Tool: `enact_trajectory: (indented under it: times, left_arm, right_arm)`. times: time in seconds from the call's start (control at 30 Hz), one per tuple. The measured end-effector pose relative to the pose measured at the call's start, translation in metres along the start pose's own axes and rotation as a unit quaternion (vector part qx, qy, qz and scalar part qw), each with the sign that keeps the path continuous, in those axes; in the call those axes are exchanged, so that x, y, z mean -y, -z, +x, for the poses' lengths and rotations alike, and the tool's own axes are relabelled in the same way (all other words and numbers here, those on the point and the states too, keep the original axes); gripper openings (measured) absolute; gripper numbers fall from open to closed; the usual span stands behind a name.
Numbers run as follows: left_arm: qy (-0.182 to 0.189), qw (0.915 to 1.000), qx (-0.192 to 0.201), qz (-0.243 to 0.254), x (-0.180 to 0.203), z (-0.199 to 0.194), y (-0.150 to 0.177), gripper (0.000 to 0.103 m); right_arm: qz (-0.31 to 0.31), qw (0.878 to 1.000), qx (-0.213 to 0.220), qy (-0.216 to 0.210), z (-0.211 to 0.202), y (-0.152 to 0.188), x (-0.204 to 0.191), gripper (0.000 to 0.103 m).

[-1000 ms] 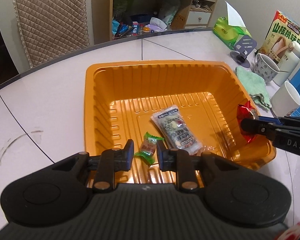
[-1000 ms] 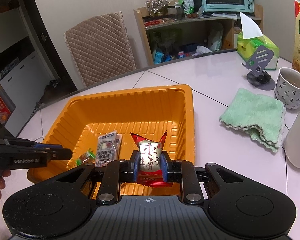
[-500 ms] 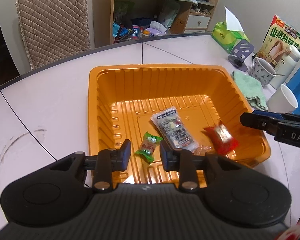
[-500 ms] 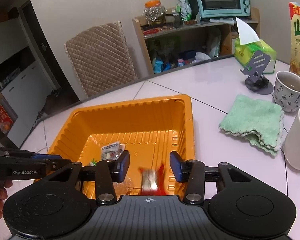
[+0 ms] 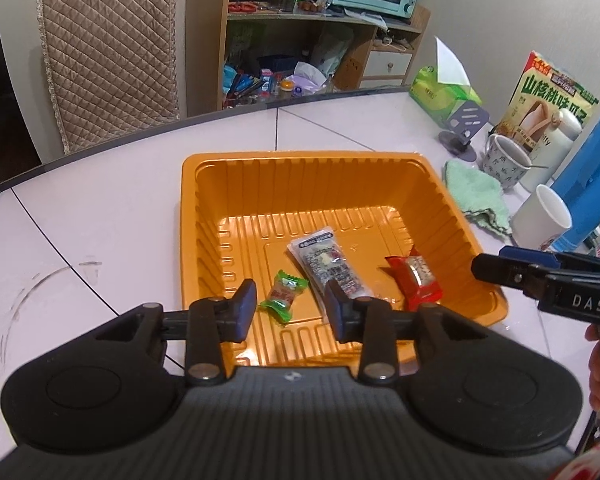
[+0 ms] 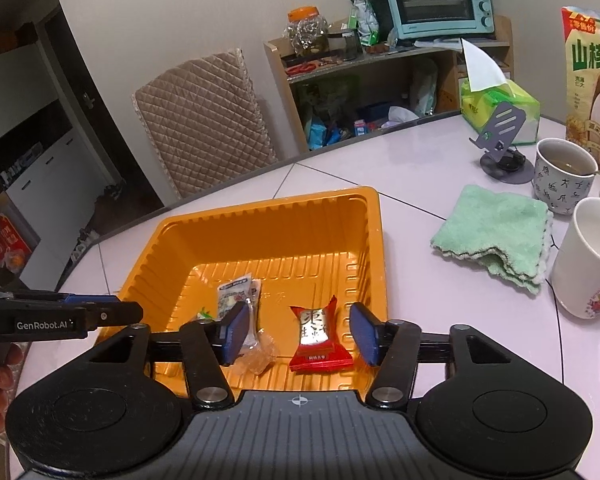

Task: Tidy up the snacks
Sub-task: 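Lower the white-and-red packet with the right tool into the tray and open, then withdraw both open tools from the tray toward the snack pile on the table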

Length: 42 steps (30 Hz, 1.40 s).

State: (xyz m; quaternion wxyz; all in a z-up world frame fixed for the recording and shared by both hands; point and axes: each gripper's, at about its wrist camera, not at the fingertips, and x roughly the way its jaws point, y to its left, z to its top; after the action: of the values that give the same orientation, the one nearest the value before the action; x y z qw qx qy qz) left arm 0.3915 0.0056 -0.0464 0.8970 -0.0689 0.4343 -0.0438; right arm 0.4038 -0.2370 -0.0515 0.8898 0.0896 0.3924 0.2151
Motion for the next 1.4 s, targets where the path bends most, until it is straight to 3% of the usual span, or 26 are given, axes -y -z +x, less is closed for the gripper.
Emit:
enact_trajectory:
  times: [0.27, 0.7, 0.97, 1.4]
  left_arm:
    - [0.003, 0.9998, 0.018, 0.003, 0.009, -0.030, 0.005, 0.046]
    - [-0.011, 0.9992, 0.037, 0.011, 0.013, -0.090, 0.036, 0.054]
    - [-0.053, 0.9975, 0.042, 0.019, 0.006, -0.125, 0.074, 0.059]
    - [-0.056, 0.9979, 0.016, -0.031, -0.007, -0.147, 0.131, 0.059]
  right_arm:
    - [0.000, 1.000, 0.013, -0.006, -0.026, 0.002, -0.012, 0.073]
    - [0.007, 0.999, 0.038, -0.022, -0.084, 0.022, -0.027, 0.076]
    - [0.021, 0.999, 0.027, -0.025, -0.111, 0.049, -0.032, 0.076]
    - [0.034, 0.999, -0.010, -0.036, -0.122, 0.095, -0.045, 0.076]
